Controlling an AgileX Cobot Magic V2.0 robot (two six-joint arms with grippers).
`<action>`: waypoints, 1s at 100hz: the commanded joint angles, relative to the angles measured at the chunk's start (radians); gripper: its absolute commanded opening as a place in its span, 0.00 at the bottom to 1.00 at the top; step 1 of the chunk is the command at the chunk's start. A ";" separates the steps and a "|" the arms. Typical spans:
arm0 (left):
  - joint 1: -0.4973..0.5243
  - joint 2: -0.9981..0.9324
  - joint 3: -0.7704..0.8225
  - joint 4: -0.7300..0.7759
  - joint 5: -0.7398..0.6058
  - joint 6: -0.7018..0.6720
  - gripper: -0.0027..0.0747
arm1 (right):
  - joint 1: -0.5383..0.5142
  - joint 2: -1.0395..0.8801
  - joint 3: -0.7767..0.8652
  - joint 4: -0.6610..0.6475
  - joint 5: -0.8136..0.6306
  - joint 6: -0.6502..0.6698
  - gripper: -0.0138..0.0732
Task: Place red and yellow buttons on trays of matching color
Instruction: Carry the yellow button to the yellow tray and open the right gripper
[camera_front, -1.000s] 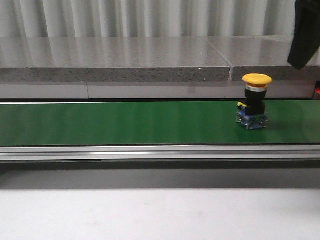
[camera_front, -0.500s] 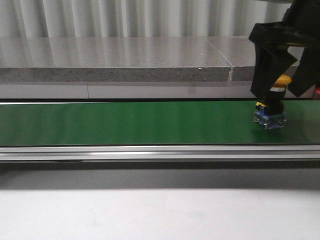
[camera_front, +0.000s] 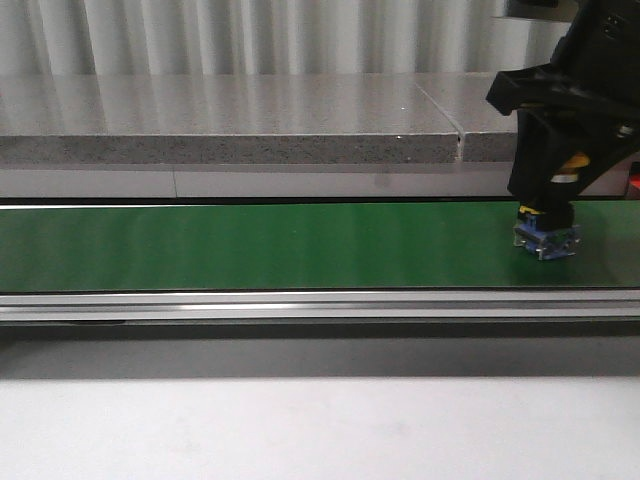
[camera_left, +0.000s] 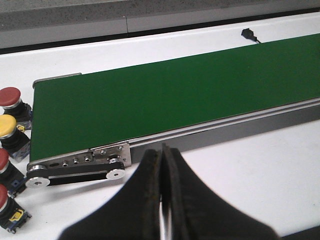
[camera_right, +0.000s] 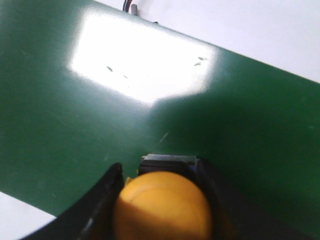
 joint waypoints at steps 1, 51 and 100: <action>-0.008 0.010 -0.026 -0.013 -0.072 0.000 0.01 | -0.010 -0.054 -0.021 0.008 -0.011 -0.008 0.41; -0.008 0.010 -0.026 -0.013 -0.072 0.000 0.01 | -0.354 -0.244 -0.021 0.007 0.069 0.048 0.41; -0.008 0.010 -0.026 -0.013 -0.072 0.000 0.01 | -0.745 -0.243 0.066 0.005 0.004 0.163 0.41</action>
